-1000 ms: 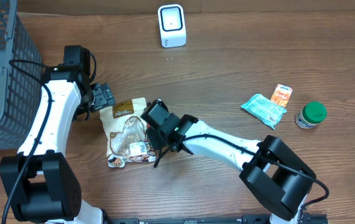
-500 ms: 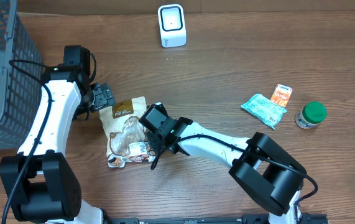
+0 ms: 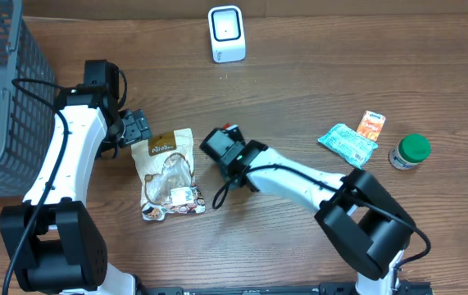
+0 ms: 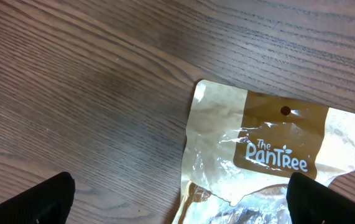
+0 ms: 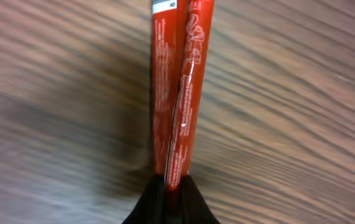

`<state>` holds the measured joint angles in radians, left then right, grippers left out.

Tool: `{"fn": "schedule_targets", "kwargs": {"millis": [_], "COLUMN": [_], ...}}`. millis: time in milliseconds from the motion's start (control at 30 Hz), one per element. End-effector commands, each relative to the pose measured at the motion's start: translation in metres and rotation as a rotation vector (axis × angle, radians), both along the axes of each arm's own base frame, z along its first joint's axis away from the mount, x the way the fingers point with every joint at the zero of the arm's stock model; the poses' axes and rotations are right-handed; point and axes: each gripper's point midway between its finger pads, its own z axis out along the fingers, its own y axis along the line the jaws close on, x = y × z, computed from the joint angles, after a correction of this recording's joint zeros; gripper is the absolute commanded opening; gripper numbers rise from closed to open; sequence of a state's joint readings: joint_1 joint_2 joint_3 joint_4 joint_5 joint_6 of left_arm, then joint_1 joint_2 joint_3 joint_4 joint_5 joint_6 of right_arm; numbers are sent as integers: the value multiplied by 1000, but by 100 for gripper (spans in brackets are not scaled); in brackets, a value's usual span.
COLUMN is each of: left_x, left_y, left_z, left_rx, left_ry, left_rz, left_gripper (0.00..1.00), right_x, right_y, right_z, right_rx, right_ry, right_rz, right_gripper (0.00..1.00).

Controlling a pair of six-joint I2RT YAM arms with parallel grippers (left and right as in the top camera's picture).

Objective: Scan the item barcode
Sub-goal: 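Lift the red snack stick and carry it toward the scanner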

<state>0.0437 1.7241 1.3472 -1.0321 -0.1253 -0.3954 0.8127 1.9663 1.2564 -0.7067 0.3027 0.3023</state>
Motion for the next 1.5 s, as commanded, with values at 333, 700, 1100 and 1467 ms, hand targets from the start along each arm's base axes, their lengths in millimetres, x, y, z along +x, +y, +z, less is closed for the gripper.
{"fn": "schedule_targets", "kwargs": {"millis": [333,700,1100,1467], "left_x": [2,2,2,2], "left_y": [3,2,3,3], "left_z": [7,7,7,7], "left_rx": [14,14,14,15], "left_ry": [-21,-20,-20,-20], "left_rz": [-3,-5,-3,-4], "left_gripper": [100,100,100,100], "right_x": [-2,-5,-51,-86], "right_y": [-22,-29,10,-8], "right_z": [6,18,100,128], "right_rx": [33,21,380,566], "right_ry": [101,98,218,324], "right_rz": [-39,-20,394,751], "right_gripper": [4,4,4,4]}}
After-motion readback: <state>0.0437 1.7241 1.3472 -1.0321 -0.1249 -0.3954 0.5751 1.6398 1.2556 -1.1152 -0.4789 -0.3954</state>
